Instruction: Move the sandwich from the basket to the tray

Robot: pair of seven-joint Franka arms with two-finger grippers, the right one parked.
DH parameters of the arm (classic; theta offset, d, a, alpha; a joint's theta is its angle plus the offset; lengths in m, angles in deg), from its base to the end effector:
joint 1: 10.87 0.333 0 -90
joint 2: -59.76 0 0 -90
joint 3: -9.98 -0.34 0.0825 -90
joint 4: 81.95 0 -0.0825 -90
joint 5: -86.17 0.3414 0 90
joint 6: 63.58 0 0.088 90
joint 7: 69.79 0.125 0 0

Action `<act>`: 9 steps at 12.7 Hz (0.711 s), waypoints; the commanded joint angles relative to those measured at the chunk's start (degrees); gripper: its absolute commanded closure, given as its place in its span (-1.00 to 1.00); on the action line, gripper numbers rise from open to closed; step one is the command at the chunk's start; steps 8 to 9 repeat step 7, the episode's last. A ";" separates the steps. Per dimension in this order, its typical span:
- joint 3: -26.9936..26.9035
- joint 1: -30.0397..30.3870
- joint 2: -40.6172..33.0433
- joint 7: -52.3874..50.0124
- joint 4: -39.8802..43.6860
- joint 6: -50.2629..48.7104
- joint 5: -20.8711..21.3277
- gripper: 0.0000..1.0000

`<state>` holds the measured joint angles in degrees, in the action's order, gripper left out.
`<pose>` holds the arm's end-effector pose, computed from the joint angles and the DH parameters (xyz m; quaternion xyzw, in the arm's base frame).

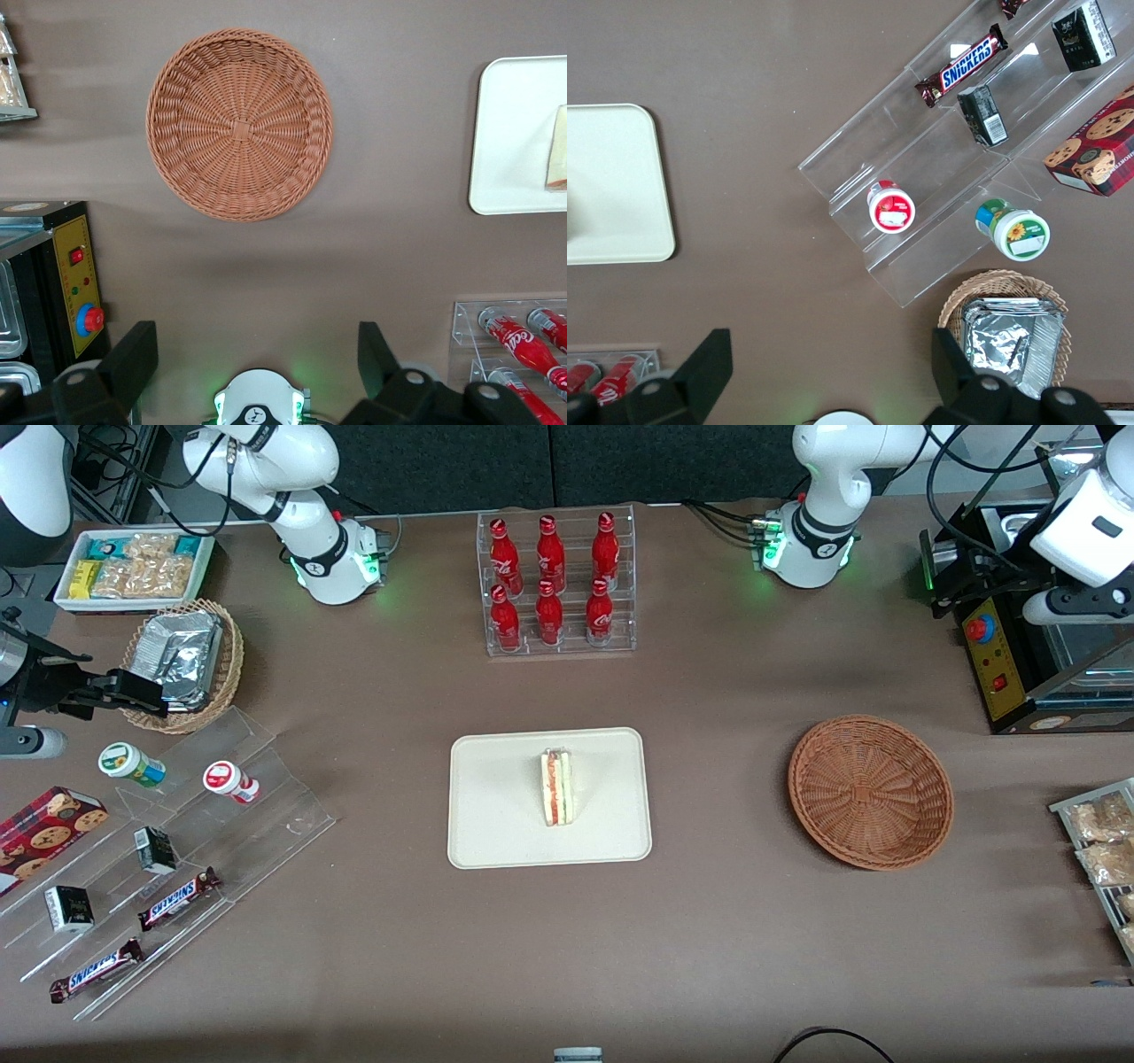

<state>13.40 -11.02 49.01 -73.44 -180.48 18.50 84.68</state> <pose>0.4296 -0.0334 0.6448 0.9987 0.0003 -0.0503 0.0043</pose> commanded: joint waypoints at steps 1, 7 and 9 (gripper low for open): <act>-0.26 -0.46 1.17 0.23 2.46 -1.57 1.14 -1.00; -0.17 -0.81 1.87 0.05 4.48 -4.12 0.96 -1.00; -0.17 -0.81 1.87 0.05 4.48 -4.12 0.96 -1.00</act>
